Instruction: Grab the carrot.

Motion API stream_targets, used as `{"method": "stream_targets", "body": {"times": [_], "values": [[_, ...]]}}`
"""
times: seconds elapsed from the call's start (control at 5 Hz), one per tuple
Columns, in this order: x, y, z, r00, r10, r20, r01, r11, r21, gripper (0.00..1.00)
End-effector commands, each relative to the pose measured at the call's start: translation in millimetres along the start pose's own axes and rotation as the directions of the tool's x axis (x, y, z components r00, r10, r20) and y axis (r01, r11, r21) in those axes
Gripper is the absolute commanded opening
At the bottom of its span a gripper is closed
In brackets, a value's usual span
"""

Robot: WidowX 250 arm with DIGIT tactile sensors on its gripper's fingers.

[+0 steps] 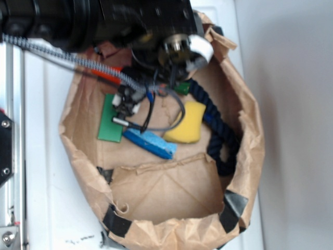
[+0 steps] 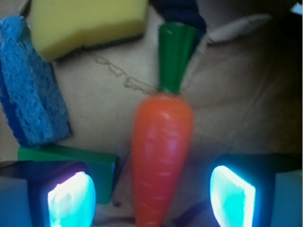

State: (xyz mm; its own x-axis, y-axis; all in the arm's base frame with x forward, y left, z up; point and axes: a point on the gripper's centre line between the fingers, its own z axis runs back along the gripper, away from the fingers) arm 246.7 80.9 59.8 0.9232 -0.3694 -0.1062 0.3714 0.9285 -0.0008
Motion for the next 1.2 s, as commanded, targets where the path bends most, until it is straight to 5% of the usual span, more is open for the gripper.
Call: {"method": "stream_targets", "body": {"times": [0.0, 0.4, 0.6, 1.0], "values": [[-2, 15, -3, 0.983, 0.068, 0.171, -0.07, 0.997, 0.008, 1.0], [15, -5, -27, 0.975, 0.118, 0.19, -0.13, 0.99, 0.051, 1.0], [18, -9, -28, 0.976, 0.146, 0.163, -0.159, 0.985, 0.07, 0.0], [17, -12, -35, 0.972, 0.163, 0.166, -0.182, 0.977, 0.107, 0.0]]}}
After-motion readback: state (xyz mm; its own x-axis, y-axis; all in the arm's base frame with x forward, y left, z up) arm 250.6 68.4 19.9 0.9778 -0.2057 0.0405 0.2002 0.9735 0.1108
